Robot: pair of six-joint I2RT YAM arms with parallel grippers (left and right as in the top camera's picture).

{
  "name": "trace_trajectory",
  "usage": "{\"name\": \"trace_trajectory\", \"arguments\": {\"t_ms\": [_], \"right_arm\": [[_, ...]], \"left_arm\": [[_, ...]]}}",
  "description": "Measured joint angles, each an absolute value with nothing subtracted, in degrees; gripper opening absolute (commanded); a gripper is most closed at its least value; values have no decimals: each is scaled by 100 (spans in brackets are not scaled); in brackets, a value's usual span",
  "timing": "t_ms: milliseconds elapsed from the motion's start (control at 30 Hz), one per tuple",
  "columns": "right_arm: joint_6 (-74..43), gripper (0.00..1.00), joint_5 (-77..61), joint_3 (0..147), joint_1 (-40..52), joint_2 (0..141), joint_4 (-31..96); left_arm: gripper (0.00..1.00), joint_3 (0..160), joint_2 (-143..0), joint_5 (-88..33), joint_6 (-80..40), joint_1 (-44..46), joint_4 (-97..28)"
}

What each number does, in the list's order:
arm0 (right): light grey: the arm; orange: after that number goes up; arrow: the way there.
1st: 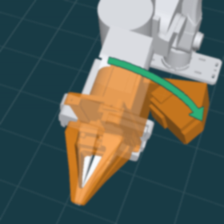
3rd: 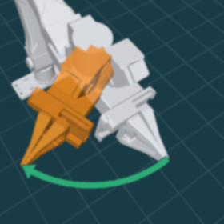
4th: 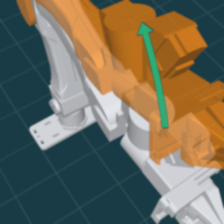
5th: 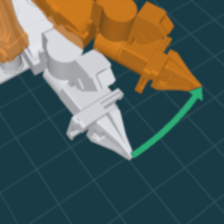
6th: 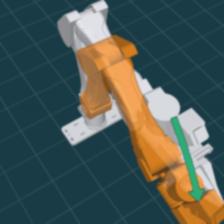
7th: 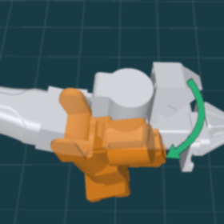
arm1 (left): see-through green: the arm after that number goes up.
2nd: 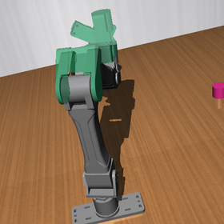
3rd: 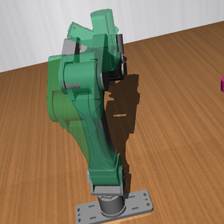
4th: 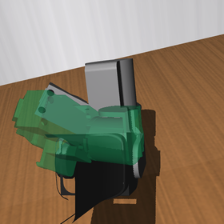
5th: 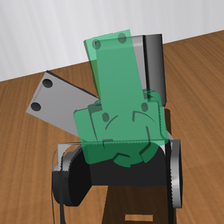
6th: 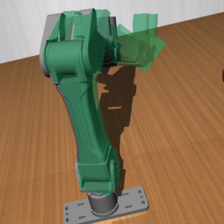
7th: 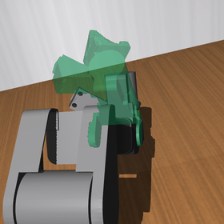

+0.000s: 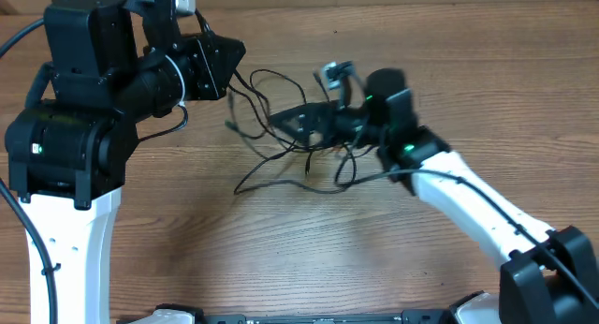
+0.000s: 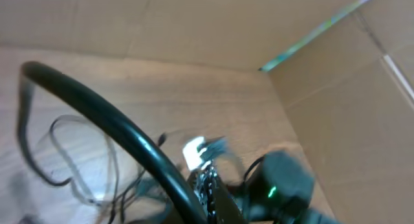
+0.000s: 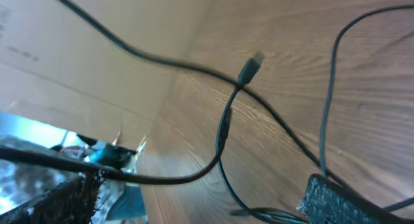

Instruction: Untangle cables

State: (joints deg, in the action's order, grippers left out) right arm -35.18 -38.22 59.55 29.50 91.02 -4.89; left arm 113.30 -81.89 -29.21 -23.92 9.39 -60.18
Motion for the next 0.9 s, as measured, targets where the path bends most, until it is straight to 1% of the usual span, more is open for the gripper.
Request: {"name": "trace_trajectory", "arguments": {"t_ms": [133,267,433,567,667,767,900], "right_arm": [[-3682,100,-2943,5957,3662,9218,-508],[-3756,100,-2274,5959,4204,9769,-521],[-4018,100,-1474,5955,4335,10532,-311],[-4150,100,-744,5953,4154,10676,180],[-4200,100,-154,5961,3854,10676,703],[-4397,100,349,5966,3345,10676,1404],[-4569,100,757,6005,2394,10624,1979]], "left_arm": [[4,11330,-8189,-3055,-2379,939,-5631],[4,11354,-8187,-3151,-2482,939,-5306],[4,11592,-8184,-3183,-2622,939,-5266],[4,11861,-8106,-3201,-2668,919,-5269],[4,12092,-8023,-3238,-2683,760,-5319],[4,12283,-7905,-3240,-2685,427,-5548],[4,12416,-7765,-3242,-2685,-95,-5830]]}}
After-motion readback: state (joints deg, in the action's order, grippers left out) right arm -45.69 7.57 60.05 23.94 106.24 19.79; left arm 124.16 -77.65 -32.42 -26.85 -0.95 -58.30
